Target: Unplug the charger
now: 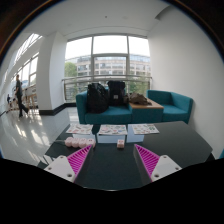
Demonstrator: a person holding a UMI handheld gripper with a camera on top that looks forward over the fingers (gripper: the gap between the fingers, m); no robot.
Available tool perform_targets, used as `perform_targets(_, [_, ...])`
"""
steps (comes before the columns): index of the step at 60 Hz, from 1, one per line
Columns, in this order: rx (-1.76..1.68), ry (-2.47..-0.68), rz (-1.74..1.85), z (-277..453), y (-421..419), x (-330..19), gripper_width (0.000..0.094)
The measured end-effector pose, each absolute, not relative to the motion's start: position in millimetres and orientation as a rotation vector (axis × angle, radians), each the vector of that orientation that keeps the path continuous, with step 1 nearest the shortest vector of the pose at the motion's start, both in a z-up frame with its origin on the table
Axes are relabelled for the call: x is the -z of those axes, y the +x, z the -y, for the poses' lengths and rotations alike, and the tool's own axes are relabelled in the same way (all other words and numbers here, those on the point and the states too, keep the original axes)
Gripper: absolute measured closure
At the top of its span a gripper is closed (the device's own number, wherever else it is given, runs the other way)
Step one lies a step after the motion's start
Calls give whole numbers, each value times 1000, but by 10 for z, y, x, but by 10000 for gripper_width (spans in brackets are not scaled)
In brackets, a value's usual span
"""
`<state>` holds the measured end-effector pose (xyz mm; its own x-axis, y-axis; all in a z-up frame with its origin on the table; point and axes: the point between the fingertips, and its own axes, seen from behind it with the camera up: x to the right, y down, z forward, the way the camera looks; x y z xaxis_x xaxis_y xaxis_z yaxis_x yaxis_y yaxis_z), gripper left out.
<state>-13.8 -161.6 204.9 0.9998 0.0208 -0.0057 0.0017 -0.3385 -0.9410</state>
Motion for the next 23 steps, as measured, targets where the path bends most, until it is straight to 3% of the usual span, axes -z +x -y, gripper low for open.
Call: perform_targets(23, [-14, -1917, -21, 1785, 12, -2036, 119])
